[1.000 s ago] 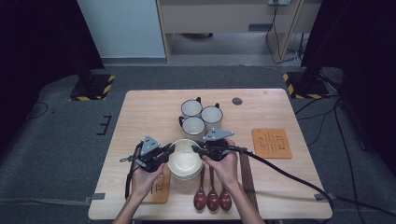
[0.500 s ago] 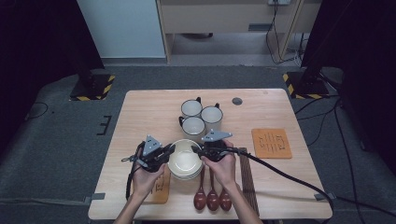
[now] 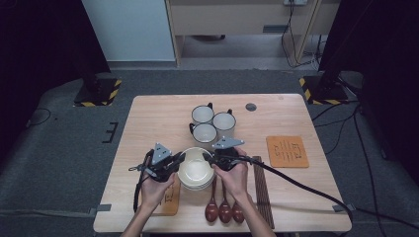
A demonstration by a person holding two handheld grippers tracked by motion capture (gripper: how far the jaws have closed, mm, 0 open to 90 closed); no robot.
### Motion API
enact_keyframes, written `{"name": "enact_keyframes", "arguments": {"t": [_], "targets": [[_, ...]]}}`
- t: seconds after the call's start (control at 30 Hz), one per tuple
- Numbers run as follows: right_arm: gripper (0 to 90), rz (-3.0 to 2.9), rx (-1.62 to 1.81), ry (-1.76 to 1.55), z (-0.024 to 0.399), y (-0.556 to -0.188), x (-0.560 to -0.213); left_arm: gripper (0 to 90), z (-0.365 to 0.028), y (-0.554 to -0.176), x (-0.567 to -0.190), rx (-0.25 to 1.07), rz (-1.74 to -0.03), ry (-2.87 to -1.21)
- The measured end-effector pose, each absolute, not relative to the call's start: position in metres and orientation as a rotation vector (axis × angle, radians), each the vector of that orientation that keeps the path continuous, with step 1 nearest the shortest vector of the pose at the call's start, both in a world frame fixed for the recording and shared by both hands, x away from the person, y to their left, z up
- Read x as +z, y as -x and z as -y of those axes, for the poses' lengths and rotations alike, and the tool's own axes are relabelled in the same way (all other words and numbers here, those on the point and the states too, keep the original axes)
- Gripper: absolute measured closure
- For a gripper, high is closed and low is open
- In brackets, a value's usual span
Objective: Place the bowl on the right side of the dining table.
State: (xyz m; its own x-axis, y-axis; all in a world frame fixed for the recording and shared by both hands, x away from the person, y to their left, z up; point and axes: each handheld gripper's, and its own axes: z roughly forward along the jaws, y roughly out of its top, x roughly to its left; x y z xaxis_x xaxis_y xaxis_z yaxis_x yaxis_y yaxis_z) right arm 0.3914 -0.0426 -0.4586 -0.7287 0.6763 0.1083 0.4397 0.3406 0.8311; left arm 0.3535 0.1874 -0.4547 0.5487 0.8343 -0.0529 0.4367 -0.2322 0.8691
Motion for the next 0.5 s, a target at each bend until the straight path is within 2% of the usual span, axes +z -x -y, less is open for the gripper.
{"name": "enact_keyframes", "arguments": {"t": [0.5], "targets": [[82.2, -2.352, 1.306, -1.043, 0.0404, -0.3918, -0.4536, 84.9, -0.1889, -0.3519, -0.4519, 0.545, -1.021, -1.861]]}}
